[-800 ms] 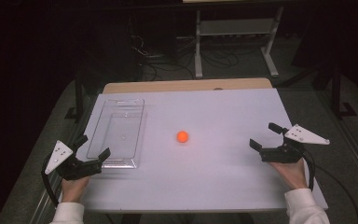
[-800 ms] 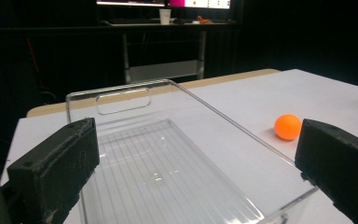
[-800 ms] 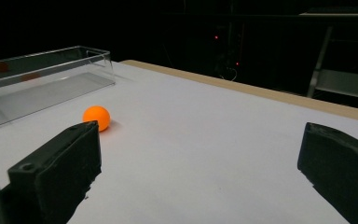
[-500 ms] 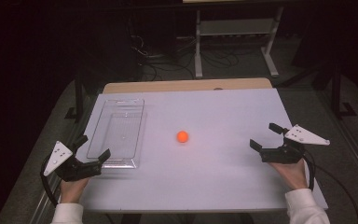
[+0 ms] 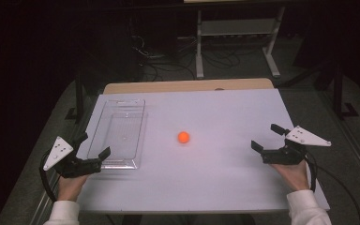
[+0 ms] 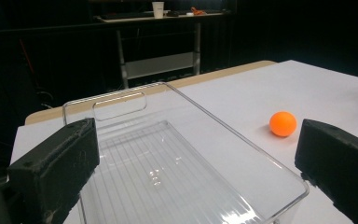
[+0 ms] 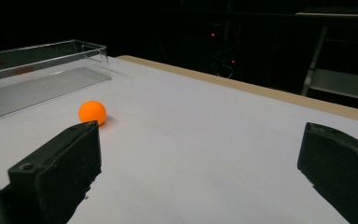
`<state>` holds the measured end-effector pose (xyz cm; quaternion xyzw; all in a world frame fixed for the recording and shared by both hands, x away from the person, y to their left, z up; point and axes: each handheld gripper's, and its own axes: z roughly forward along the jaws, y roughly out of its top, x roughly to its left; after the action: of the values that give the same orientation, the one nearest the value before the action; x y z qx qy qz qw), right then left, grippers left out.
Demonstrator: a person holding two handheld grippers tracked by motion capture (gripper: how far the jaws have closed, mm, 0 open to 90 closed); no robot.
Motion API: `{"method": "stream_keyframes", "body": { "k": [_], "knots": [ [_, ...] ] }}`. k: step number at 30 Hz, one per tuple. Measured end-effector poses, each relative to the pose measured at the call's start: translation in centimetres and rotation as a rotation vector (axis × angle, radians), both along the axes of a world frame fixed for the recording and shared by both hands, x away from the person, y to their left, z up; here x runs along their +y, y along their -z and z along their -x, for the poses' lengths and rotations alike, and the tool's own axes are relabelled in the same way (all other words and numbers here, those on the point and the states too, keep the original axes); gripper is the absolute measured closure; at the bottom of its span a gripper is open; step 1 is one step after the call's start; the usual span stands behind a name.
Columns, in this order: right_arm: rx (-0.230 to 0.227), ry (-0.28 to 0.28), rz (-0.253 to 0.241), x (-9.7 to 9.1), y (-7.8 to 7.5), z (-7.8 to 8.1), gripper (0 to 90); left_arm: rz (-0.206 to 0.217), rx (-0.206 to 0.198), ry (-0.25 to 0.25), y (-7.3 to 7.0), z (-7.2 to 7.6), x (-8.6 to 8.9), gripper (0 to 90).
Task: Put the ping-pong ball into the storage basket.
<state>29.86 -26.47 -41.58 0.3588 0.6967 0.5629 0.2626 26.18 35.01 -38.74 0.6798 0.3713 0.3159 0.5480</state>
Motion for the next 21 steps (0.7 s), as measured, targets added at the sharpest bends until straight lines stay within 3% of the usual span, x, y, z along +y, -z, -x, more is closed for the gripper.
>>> {"method": "stream_keyframes", "body": {
  "k": [4,21],
  "knots": [
    [-0.002,-0.005,0.006,0.1,0.0,0.0,0.0,-0.008,-0.007,-0.001,-0.6,-0.1,-0.2,0.0],
    [0.008,-0.019,0.036,0.7,0.2,0.0,0.0,-0.078,0.033,0.056,-3.2,-1.3,-1.2,0.0]
  ]
}}
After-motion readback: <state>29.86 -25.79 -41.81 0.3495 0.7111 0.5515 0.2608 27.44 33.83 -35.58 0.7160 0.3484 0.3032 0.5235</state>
